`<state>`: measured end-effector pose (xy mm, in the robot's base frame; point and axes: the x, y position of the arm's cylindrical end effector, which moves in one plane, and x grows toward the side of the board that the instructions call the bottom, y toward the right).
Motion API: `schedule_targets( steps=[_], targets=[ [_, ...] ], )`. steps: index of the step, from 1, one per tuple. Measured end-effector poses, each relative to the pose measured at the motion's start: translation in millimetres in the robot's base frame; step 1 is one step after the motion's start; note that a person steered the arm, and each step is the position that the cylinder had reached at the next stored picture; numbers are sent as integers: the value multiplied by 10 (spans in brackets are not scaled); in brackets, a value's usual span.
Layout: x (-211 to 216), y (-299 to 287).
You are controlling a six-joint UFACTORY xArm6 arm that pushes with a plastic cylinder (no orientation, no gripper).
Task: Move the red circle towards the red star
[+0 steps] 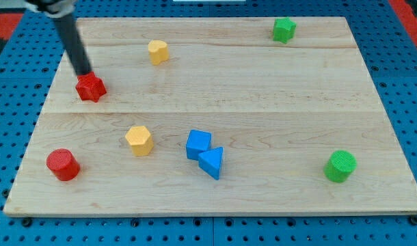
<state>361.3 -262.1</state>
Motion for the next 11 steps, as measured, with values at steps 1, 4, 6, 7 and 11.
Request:
schedule_targets(
  steps=[1,4,6,7,11],
  targets=[
    [184,-423],
    [2574,323],
    [1660,284],
    [1583,535],
    [961,1112]
  ],
)
